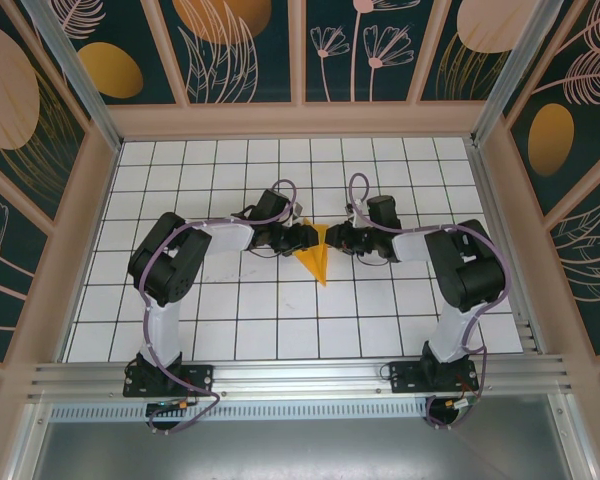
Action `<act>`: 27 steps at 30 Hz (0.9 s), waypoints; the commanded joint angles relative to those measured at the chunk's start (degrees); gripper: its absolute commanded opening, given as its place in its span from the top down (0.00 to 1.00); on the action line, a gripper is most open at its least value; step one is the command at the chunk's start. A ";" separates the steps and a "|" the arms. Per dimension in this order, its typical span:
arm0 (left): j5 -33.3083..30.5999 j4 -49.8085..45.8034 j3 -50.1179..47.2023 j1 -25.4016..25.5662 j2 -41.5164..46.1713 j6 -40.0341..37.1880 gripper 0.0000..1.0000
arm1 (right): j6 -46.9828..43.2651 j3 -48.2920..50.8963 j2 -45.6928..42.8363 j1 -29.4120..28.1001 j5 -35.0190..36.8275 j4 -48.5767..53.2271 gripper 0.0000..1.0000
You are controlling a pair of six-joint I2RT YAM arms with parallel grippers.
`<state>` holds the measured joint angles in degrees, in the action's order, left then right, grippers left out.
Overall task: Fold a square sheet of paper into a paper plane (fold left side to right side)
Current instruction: Fourth fold the wing at the center of the table.
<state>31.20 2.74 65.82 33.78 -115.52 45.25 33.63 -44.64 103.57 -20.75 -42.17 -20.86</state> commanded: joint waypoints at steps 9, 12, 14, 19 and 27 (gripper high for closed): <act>-3.66 -3.48 -0.66 0.48 -2.58 -1.88 0.49 | -2.59 -2.90 2.19 0.10 2.16 2.91 0.99; -3.60 -3.45 -0.61 0.45 -2.59 -2.01 0.49 | -3.28 -3.21 2.25 0.17 4.00 4.48 0.99; -3.60 -3.52 -0.61 0.50 -2.58 -1.99 0.49 | -3.65 -3.59 2.43 0.18 4.97 5.42 0.99; -3.52 -3.54 -0.52 0.45 -2.69 -2.08 0.49 | -4.14 -4.11 3.14 0.02 5.60 6.73 0.99; -3.45 -3.79 -0.26 0.48 -2.77 -2.26 0.49 | -4.80 -4.66 4.32 -0.49 6.93 8.64 0.99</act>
<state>31.05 2.52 65.93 33.89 -115.52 45.21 30.33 -47.64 106.72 -20.80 -36.36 -13.82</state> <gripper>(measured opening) 0.505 0.055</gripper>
